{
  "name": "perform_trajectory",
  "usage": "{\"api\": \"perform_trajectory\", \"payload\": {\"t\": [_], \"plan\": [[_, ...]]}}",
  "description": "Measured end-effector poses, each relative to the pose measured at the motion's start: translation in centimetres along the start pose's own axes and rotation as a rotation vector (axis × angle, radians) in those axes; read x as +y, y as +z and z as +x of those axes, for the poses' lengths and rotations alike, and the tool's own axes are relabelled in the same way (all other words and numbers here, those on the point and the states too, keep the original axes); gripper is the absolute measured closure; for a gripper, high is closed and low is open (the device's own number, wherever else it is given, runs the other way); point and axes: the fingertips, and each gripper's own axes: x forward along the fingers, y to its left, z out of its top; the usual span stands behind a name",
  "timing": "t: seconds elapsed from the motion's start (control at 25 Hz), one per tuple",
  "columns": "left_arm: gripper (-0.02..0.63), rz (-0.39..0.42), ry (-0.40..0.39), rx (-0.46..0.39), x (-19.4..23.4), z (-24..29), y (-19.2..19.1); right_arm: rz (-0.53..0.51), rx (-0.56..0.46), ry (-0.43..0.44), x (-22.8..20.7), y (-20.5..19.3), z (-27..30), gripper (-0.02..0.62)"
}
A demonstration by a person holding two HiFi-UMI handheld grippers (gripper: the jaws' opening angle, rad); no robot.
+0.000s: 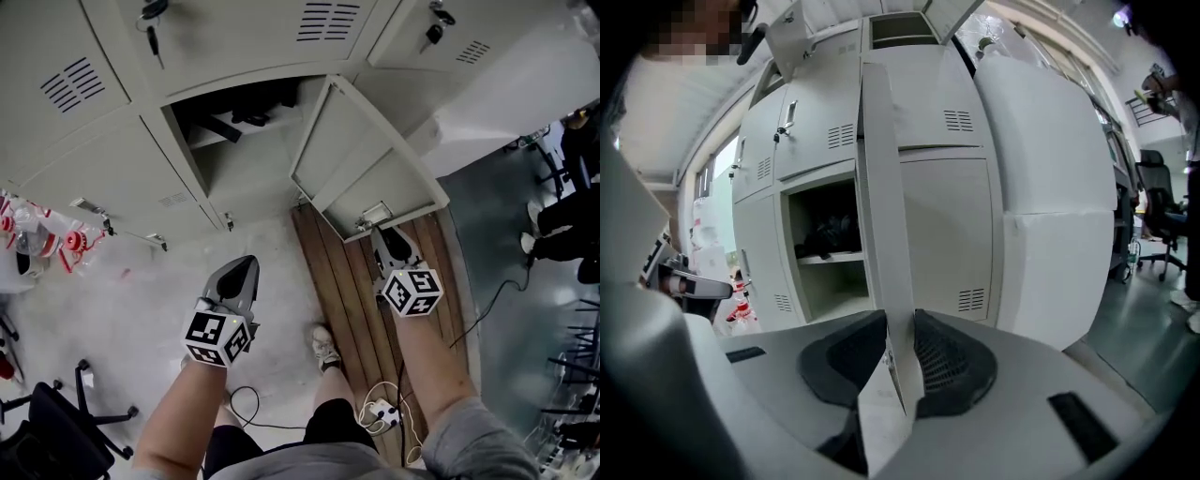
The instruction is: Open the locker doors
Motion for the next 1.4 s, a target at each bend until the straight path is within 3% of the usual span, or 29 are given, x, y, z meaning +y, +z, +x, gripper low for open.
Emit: {"api": "perform_trajectory", "payload": {"t": [0.2, 0.44, 0.56, 0.72, 0.92, 1.04, 1.16, 1.28, 1.4], "plan": [[0.601, -0.006, 0.014, -0.007, 0.4, -0.6, 0.0, -0.016, 0.000, -0.039, -2.2, 0.5, 0.9, 0.506], [0.601, -0.006, 0.017, -0.012, 0.3, -1.4, 0.0, -0.008, 0.009, -0.042, -1.6, 0.4, 0.8, 0.505], [0.601, -0.005, 0.021, -0.010, 0.2, -2.0, 0.1, 0.024, 0.029, -0.059, -1.5, -0.2, 0.7, 0.497], [0.601, -0.002, 0.030, -0.015, 0.2, -3.1, 0.8, 0.096, 0.079, -0.094, -2.0, -1.4, 0.6, 0.434], [0.601, 0.005, 0.049, -0.018, 0.6, -5.0, 2.1, 0.190, 0.150, -0.125, -0.3, -3.8, -1.1, 0.424], [0.601, 0.006, 0.062, -0.023, 0.7, -6.4, 2.9, 0.209, 0.225, -0.057, 4.2, -6.3, -2.5, 0.423], [0.601, 0.008, 0.074, -0.019, 0.8, -8.1, 3.3, 0.209, 0.270, 0.097, 11.1, -7.8, -3.6, 0.444], [0.601, 0.000, 0.095, -0.019, 1.4, -9.5, 3.5, 0.203, 0.257, 0.246, 17.6, -7.3, -3.7, 0.514], [0.601, -0.005, 0.115, -0.025, 2.0, -10.8, 3.7, 0.190, 0.229, 0.342, 22.5, -5.9, -3.1, 0.550]]}}
